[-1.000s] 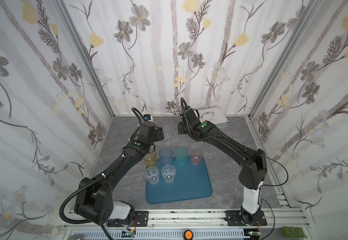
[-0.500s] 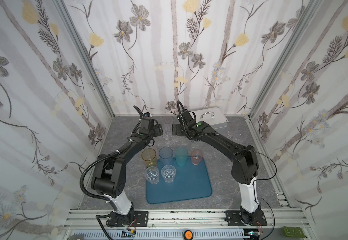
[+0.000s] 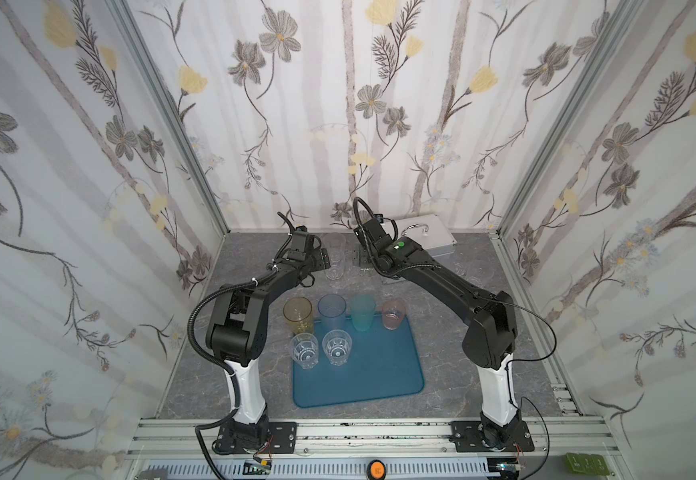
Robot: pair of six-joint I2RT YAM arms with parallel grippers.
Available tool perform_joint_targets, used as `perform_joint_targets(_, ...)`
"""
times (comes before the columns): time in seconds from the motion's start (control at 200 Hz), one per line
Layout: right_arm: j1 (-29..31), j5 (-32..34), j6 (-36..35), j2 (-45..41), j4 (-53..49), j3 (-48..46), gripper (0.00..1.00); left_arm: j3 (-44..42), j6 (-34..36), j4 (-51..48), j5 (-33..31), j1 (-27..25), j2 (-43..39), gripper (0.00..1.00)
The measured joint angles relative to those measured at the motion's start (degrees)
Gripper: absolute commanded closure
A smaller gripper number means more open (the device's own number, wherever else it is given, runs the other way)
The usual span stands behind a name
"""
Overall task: Place the glasses into the tray
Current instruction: 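Grasp the third clear glass with the left gripper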
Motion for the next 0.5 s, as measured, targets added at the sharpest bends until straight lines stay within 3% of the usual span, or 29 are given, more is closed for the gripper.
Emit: perform_joint_targets(0.5, -0.4, -4.2, -0.9, -2.0, 0.2, 0.2, 0.23, 7.7, -2.6, 0.1, 5.6, 1.1, 8.3, 0.52)
